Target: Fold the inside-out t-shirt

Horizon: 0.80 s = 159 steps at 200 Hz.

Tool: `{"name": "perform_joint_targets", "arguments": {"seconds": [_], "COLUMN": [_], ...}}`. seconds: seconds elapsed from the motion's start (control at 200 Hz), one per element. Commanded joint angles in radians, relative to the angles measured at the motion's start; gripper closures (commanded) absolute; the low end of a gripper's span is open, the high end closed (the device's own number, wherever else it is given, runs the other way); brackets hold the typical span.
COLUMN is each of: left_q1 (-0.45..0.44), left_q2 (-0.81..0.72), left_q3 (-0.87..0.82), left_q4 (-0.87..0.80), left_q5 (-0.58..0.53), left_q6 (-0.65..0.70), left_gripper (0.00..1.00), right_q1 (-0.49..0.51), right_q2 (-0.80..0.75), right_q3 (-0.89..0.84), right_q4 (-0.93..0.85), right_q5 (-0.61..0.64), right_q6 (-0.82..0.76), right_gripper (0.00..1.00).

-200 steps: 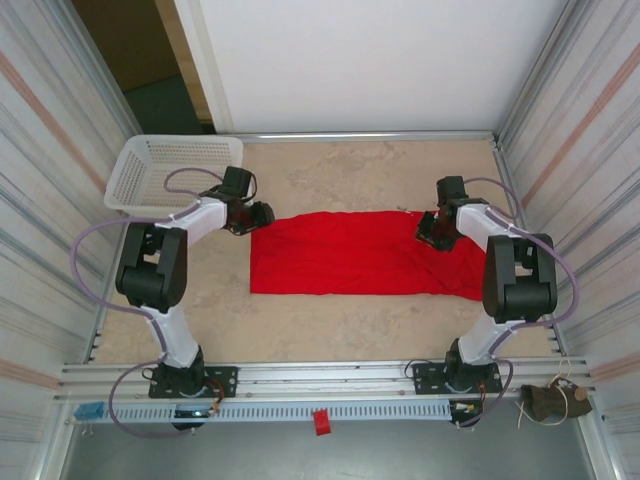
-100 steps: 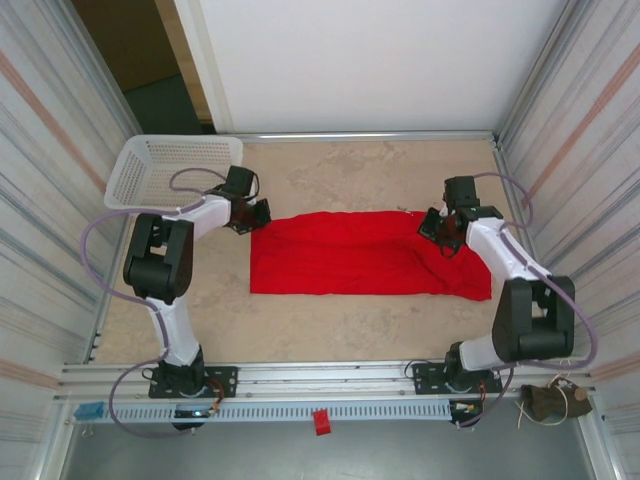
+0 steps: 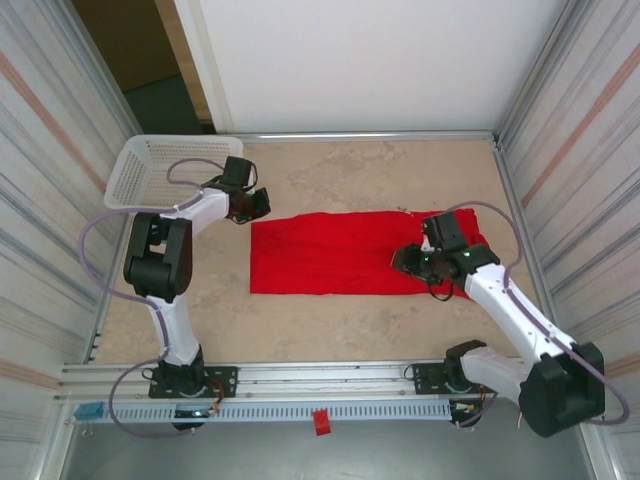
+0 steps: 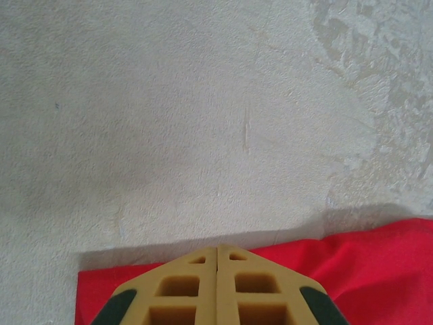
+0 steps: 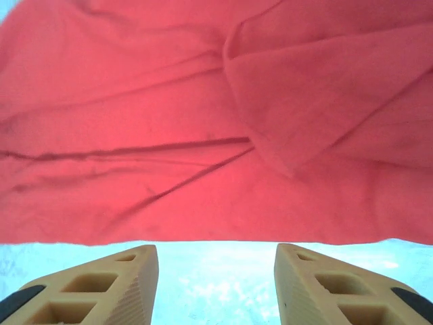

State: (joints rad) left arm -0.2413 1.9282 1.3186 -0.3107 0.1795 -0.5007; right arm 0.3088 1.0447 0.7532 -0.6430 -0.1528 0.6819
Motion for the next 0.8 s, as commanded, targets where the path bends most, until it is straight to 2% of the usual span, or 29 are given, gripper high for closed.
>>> {"name": "perform_joint_targets", "arguments": {"seconds": [0.0,0.06,0.11,0.26,0.366,0.566,0.636,0.761,0.792], "left_q1": [0.005,0.001,-0.005,-0.027,-0.055,-0.107,-0.122,-0.138,-0.139], "left_q2": [-0.018,-0.042,-0.065,-0.143,-0.191,-0.246,-0.25,-0.245,-0.244], "left_q3": [0.023,0.013,0.002,-0.057,-0.091,-0.125,-0.125,-0.123,-0.122], "left_q4": [-0.013,-0.012,-0.015,0.002,0.013,0.037,0.045,0.053,0.055], "left_q5": [0.011,0.018,0.018,0.031,0.043,0.059,0.066,0.074,0.076], "left_q6": [0.012,0.011,0.013,-0.013,-0.028,-0.054,-0.063,-0.07,-0.069], "left_gripper": [1.0,0.94,0.86,0.69,0.65,0.63,0.63,0.63,0.63], "right_q1": [-0.118,-0.192,-0.255,-0.387,-0.433,-0.445,-0.448,-0.448,-0.448], "right_q2": [-0.03,-0.022,-0.006,0.132,0.247,0.357,0.38,0.371,0.355], "right_q3": [-0.001,-0.009,-0.015,0.01,0.034,0.03,0.03,0.034,0.03], "right_q4": [-0.051,-0.049,-0.024,0.048,0.083,0.134,0.15,0.143,0.135], "right_q5": [0.059,0.08,0.084,0.067,0.048,0.072,0.066,0.052,0.052], "right_q6": [0.016,0.008,0.0,-0.057,-0.093,-0.115,-0.117,-0.123,-0.125], "right_gripper": [0.52,0.47,0.43,0.42,0.45,0.48,0.57,0.98,1.0]}}
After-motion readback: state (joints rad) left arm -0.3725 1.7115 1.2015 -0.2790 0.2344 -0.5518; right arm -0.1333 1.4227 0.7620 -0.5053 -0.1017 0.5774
